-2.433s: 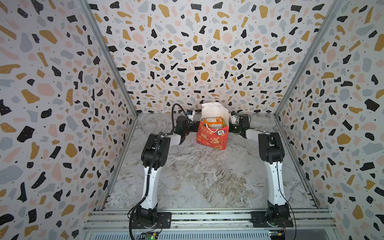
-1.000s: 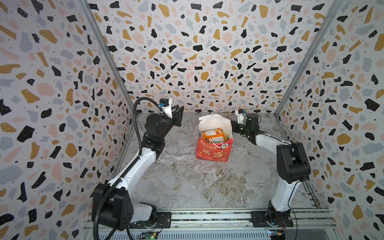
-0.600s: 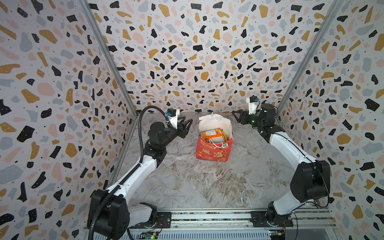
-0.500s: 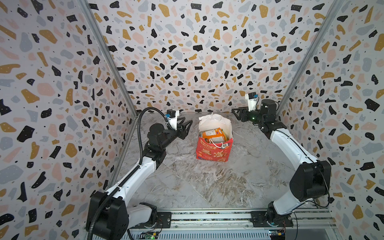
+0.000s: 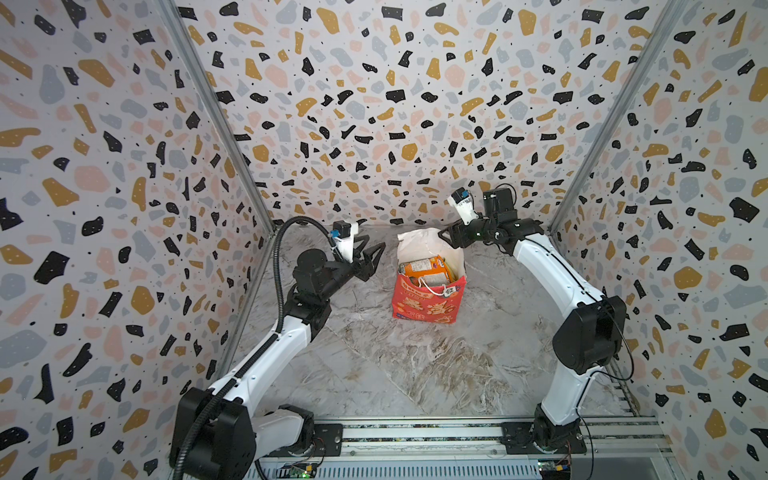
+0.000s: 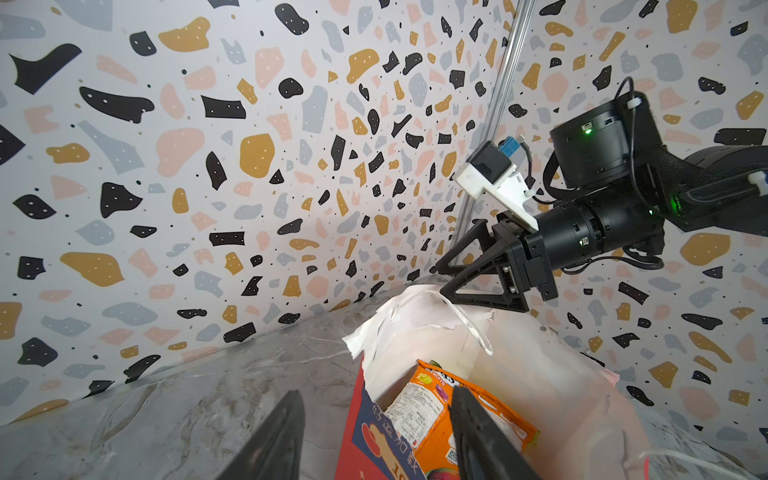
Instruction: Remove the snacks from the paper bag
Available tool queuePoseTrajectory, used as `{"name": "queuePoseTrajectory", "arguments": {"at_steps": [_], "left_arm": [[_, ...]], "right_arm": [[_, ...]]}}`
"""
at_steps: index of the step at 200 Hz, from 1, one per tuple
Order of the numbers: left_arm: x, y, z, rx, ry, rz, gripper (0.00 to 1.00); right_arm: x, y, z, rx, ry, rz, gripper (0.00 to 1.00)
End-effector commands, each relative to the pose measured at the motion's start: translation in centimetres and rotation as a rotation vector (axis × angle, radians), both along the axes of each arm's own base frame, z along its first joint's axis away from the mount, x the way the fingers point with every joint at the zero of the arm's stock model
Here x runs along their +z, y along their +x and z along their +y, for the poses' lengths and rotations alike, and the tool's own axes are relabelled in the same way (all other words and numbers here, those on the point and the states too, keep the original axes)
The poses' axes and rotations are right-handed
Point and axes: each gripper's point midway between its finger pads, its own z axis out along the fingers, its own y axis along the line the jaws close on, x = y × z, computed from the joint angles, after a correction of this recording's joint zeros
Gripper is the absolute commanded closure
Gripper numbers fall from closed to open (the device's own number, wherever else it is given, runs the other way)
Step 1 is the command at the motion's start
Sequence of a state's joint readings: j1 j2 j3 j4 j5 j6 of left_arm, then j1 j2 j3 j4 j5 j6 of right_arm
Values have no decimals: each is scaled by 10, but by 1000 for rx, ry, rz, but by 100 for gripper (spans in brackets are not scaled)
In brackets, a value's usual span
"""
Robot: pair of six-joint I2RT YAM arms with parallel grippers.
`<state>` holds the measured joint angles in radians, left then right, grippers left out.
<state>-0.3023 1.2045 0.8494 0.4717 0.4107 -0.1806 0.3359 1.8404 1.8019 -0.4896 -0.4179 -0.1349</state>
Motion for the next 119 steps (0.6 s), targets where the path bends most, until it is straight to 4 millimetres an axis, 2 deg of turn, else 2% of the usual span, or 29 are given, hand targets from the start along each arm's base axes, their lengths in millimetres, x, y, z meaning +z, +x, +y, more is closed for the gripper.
{"name": "queuePoseTrajectory", "arguments": {"at_steps": [1,20,56,87,99,119], "left_arm": [[10,-7,1,-6,4,-60,43],[8,-8,2,-2,6,-60,43],[3,-9,3,2,12,-61,43],[2,-9,4,6,14,-60,43],[1,-9,4,6,15,-58,43],[-1,-8,4,8,19,-58,43]], "right_arm": [[18,-9,-5,24,-12,-32,29],[23,-13,-5,38,2,-40,30],[49,-30,-5,78,51,-97,30],[70,-35,-18,57,52,-148,30],[69,-36,-21,57,27,-157,30],[52,-35,-20,87,-40,-114,33]]}}
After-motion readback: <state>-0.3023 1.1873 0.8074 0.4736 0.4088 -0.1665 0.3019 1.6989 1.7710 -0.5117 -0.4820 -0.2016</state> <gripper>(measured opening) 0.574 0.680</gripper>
